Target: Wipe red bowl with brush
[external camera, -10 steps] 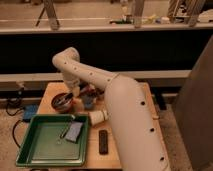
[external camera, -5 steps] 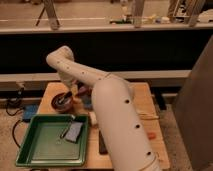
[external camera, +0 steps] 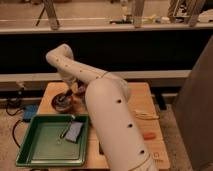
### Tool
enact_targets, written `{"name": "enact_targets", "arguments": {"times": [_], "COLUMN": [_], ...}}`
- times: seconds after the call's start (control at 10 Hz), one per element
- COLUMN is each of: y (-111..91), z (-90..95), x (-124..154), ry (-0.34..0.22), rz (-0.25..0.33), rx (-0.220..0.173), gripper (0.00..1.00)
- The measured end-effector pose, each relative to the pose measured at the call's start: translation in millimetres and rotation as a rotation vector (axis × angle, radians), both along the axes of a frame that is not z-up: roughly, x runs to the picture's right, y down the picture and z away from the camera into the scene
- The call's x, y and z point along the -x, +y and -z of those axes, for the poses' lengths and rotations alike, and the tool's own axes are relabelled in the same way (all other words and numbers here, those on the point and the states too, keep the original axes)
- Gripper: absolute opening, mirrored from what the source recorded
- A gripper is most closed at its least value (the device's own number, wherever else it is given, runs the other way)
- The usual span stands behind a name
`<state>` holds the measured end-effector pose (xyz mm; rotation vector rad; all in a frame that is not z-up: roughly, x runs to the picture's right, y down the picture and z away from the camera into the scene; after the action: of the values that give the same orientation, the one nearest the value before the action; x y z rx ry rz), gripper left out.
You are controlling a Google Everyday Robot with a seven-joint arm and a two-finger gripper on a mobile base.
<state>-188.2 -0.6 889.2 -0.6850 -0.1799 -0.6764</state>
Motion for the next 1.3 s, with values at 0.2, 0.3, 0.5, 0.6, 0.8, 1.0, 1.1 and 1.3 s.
{"name": "enact_targets", "arguments": {"times": [0.2, 0.3, 0.5, 0.6, 0.8, 1.0, 1.1, 1.3], "y": [-1.1, -1.5, -2.1, -1.2, 6.6, 12.5, 16.9, 26.7], "z": [-1.0, -1.3, 1.0, 4.6, 20.5, 35.5, 41.2, 48.2], "x": [-17.1, -29.4, -49.8, -61.3, -78.2, -74.3, -68.1, -53.3], "ry": [0.033, 0.053, 0.075, 0.082, 0.073, 0.044, 0.030, 0.008], "rz": [-0.033, -0.051, -0.087, -0.098, -0.104, -0.079, -0.061, -0.011], "rx": [-0.003, -0.004, -0.010, -0.012, -0.019, -0.028, -0.024, -0.020], "gripper": [0.00, 0.00, 0.00, 0.00, 0.00, 0.00, 0.00, 0.00]}}
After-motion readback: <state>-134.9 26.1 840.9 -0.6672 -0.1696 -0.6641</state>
